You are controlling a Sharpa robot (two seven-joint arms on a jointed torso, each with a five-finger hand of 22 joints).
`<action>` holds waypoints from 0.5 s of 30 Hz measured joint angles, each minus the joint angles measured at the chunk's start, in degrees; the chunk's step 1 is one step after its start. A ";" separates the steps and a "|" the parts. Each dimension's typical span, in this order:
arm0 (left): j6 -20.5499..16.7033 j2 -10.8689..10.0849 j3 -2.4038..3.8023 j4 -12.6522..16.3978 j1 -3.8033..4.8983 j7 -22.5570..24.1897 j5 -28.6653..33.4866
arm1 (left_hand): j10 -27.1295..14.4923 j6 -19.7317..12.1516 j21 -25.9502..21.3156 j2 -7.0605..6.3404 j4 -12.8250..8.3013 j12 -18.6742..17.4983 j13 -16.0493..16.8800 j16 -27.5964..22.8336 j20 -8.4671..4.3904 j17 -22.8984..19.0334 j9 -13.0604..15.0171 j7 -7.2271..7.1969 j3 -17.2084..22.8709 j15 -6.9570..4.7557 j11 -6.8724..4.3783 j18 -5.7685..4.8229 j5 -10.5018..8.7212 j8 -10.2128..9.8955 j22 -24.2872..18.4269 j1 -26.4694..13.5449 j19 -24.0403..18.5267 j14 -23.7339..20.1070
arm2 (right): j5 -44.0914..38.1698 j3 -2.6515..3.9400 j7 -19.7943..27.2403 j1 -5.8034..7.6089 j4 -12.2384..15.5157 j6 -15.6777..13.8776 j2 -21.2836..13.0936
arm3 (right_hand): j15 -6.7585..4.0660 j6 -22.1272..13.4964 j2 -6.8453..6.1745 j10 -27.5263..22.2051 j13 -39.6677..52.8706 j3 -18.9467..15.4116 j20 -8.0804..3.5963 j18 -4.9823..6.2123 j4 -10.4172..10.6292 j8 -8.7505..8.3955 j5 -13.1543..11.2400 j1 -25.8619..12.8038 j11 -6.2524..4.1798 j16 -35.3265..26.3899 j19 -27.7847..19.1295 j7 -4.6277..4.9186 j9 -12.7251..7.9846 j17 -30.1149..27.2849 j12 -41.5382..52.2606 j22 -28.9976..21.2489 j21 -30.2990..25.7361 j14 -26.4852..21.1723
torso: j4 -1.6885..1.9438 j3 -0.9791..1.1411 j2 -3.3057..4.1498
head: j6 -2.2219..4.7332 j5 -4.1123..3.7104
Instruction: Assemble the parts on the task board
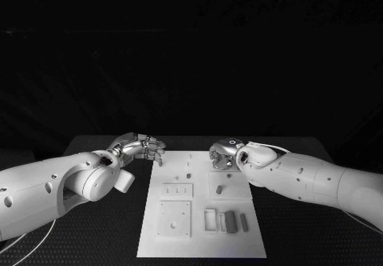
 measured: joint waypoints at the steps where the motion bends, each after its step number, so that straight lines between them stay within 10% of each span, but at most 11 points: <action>1: 0.01 0.00 0.00 0.00 0.00 0.00 0.00 | 0.00 0.00 0.00 0.00 0.00 0.00 0.00 0.00 0.00 0.00 0.00 0.00 0.00 0.00 0.00 0.00 0.00 0.00 0.00 0.00 0.00 0.00 | -0.02 -0.01 -0.06 -0.02 0.08 -0.17 -0.05 | -0.12 0.15 0.00 0.00 0.14 0.00 0.00 0.00 0.00 0.00 0.00 0.00 0.00 0.00 0.00 -0.14 0.07 0.01 0.00 0.00 0.05 -0.12 | 0.00 0.01 0.03 | 0.02 0.00; 15: 0.21 0.12 0.00 -0.72 0.00 -0.05 0.01 | 0.00 0.00 0.00 0.00 0.00 0.00 0.08 0.00 0.00 0.10 0.00 0.00 0.00 0.00 0.00 -0.02 0.00 0.00 0.05 0.00 0.00 0.00 | -1.27 -0.08 -1.40 -0.15 0.55 -2.63 -0.52 | -0.21 0.37 -0.45 0.21 0.78 0.00 -0.19 0.00 0.00 0.00 0.00 0.45 -0.21 0.72 -0.22 -0.03 0.51 0.00 0.05 -0.03 0.99 -0.21 | -0.01 0.01 0.38 | 0.14 0.24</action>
